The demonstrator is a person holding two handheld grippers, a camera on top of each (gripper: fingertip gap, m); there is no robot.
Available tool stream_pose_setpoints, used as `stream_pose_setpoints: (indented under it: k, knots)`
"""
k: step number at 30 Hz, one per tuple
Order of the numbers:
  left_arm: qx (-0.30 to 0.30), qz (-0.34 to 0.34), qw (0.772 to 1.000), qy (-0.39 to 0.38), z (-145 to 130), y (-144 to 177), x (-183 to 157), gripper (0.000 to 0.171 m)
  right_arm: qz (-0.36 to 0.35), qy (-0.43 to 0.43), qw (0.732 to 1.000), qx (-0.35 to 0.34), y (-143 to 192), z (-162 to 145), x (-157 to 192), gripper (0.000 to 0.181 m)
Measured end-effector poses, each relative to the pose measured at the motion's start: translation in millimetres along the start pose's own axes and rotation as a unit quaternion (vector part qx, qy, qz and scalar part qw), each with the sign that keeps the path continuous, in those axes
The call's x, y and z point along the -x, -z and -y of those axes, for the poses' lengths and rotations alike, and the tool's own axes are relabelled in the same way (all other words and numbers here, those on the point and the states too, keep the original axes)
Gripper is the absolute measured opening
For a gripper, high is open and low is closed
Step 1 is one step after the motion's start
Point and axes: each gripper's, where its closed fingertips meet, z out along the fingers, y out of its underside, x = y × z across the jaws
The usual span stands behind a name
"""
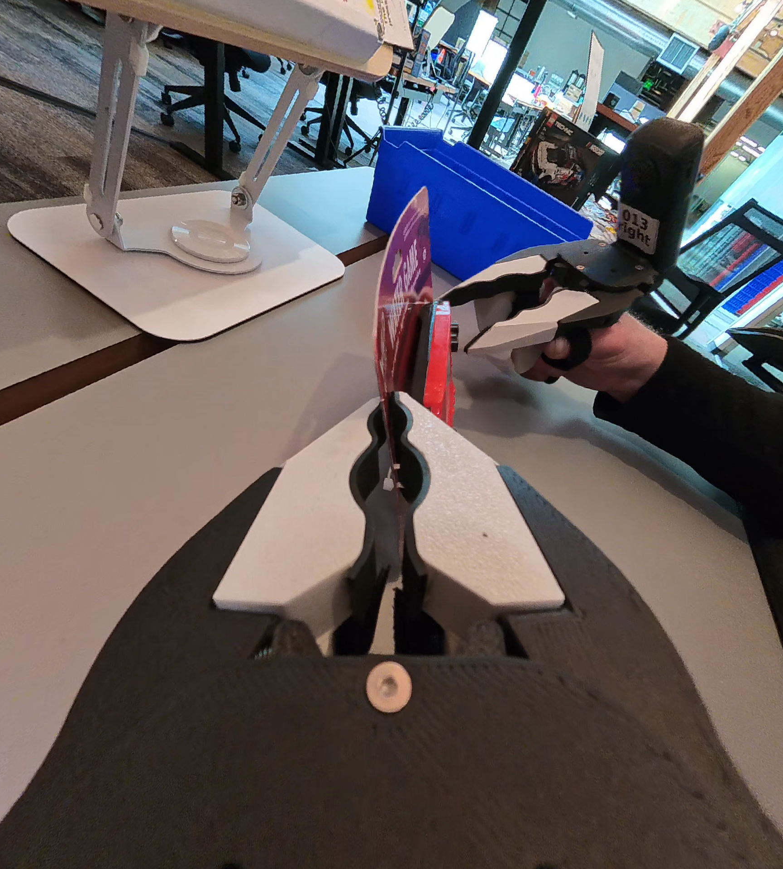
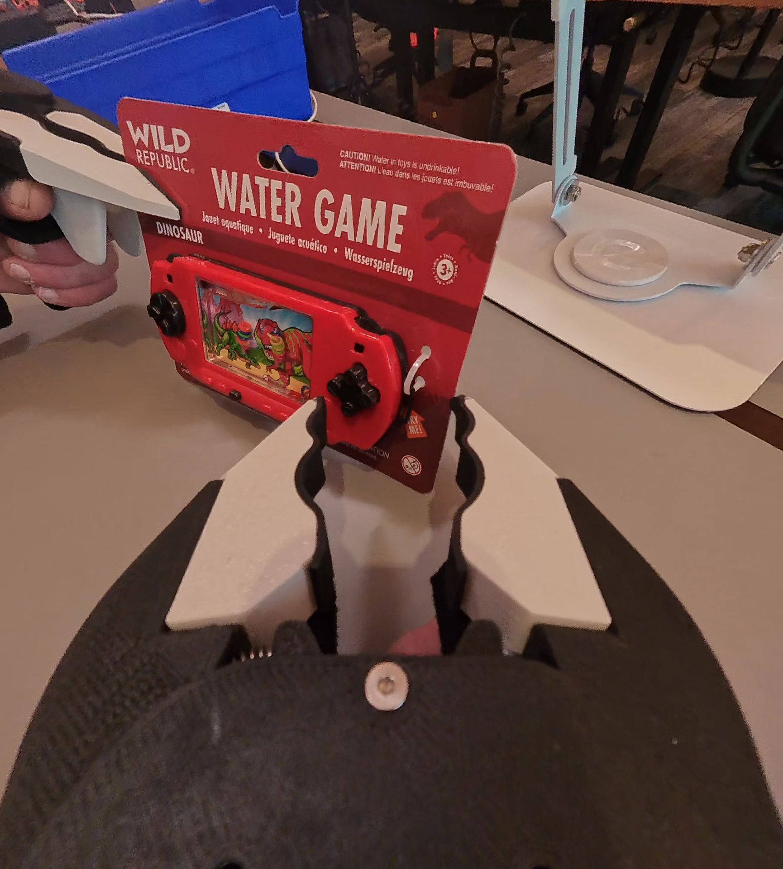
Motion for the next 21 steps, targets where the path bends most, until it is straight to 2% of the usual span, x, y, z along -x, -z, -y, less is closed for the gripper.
stream_pose_setpoints:
  k: [6,8,21]
  knots:
    - [-0.002,-0.006,1.000,-0.014,0.9,0.2,-4.4,0.000,0.039,-0.048,0.998,-0.004,-2.3,-4.8,-4.8,0.058]
    - [-0.002,-0.005,1.000,-0.014,0.7,0.0,-3.5,0.000,0.059,-0.059,0.997,-0.002,-5.2,-5.5,-1.2,0.051]
    - [-0.005,-0.001,1.000,-0.009,-1.1,0.0,-0.5,0.000,0.058,-0.051,0.997,0.002,-6.7,-3.6,-3.4,0.038]
